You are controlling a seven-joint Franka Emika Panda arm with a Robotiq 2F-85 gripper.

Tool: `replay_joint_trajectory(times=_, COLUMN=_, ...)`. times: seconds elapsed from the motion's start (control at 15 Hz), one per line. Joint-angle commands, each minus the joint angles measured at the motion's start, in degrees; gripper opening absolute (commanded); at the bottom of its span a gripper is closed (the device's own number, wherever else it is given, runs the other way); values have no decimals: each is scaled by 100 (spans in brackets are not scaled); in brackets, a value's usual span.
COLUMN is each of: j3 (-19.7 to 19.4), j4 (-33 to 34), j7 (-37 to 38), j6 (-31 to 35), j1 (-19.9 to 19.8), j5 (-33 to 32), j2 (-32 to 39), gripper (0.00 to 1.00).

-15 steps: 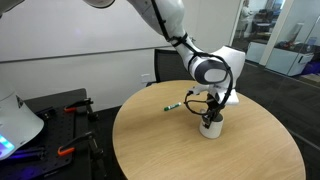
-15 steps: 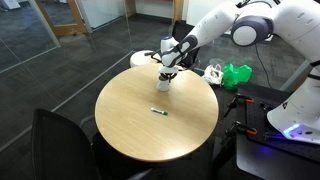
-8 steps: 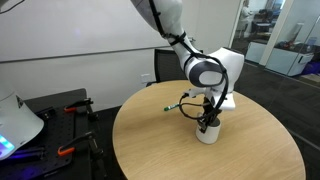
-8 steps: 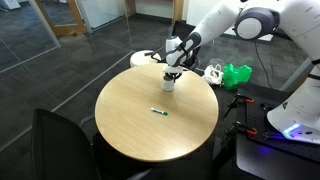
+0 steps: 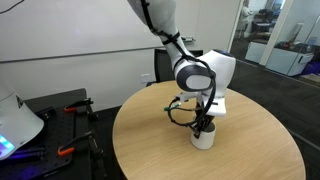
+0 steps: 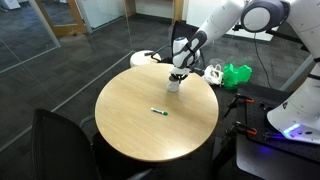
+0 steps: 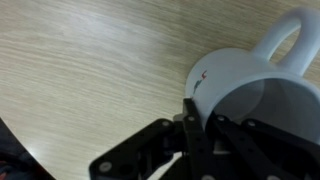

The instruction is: Slide the mug cup to the right, pick up the pen from the table and put it in the mug cup

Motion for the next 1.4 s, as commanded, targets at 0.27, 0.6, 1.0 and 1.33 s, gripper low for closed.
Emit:
replay_joint_trajectory(times=0.27, j3=-99, j4=-1699, j7=-315, j6=945, j1=43, j5=269, j2=-770, gripper=2)
replay_joint_trajectory(times=0.6, j3=-156, j4=-2217, j7=-237, j6=1115, j1=90, j5=388, j2=-1061, gripper=2)
replay_joint_trajectory(times=1.0, j3=-187, j4=-2449, j7=-223, j6=1171, j1=101, j5=437, j2=-1223, gripper=38)
replay_joint_trajectory(times=1.33, j3=-196, j4=-2717, j7=-191, j6=1502, j1=155, j5=478, j2=-1440, gripper=65)
